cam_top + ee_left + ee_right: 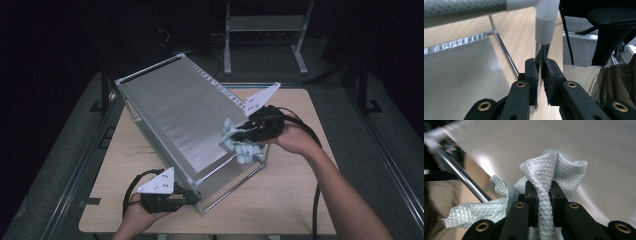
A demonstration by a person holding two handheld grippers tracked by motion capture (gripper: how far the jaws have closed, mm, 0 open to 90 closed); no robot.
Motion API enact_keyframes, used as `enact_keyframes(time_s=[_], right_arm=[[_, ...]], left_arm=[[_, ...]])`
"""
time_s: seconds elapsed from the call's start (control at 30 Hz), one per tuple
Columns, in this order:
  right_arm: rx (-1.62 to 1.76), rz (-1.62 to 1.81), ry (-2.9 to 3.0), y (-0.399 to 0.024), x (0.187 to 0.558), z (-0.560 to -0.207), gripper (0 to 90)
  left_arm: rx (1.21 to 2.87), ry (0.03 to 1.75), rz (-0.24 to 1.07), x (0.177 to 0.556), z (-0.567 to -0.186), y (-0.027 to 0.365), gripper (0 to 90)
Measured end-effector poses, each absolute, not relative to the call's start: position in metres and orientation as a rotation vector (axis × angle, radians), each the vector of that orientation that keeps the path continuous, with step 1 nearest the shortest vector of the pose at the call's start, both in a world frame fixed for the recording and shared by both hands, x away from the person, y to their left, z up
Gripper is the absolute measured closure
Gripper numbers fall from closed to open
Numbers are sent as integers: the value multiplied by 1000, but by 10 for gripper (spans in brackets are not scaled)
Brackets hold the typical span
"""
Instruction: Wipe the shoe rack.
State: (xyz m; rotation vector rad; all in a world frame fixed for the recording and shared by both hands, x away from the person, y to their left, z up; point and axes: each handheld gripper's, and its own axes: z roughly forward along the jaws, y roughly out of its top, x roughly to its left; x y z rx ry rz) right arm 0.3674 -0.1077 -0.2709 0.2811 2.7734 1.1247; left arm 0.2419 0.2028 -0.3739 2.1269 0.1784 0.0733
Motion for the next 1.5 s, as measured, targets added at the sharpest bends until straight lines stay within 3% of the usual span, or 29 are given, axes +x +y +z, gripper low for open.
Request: enact_keyframes(time_s=[0.23,0.5,1.1,1.27,1.5], right_arm=[[518,1049,2672,-166,379,-263,800],[263,1216,2729,-123,344,-271,799],[126,1354,2722,-127,307,-278,800],[95,1314,2746,-130,290,-295,800],[96,1323,2766,-114,276,-343,800]], left_arm=[[2131,175,71,243,-374,201,816],[2130,192,75,248,-374,199,817],[2144,226,97,253,-372,196,806],[2129,231,108,250,-364,200,710],[2077,225,137,252,-344,202,725]])
